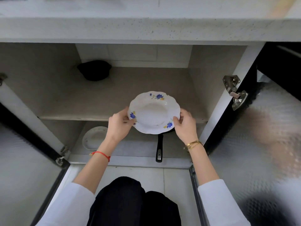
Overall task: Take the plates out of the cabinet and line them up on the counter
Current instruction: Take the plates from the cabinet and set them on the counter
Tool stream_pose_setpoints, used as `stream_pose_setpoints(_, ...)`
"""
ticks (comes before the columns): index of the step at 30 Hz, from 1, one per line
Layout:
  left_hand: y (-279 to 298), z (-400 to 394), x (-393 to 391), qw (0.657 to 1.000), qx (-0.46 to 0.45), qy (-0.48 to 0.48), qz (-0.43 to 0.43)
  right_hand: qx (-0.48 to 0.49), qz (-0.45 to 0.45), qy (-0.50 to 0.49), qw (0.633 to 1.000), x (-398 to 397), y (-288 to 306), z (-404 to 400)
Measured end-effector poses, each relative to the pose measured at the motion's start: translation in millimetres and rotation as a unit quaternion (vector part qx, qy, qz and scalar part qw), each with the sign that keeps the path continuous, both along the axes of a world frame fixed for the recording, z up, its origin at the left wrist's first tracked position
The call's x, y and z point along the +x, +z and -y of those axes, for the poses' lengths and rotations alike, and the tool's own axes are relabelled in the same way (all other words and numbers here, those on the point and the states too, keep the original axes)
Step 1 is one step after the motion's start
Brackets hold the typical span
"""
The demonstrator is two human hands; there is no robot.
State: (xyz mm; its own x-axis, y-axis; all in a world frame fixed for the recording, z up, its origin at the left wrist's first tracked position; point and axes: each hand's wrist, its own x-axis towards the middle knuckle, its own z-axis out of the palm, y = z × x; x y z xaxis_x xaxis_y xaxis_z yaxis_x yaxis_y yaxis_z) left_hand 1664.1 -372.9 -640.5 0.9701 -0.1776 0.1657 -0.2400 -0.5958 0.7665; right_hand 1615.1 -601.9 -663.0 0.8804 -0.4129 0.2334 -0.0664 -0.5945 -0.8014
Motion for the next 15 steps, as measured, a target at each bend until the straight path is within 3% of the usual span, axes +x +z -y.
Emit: stream_pose_setpoints(15,9,-68,-71,0.998,-0.046,0.046,-0.016,0.050,0.043,0.037,0.997,-57,-1,-62)
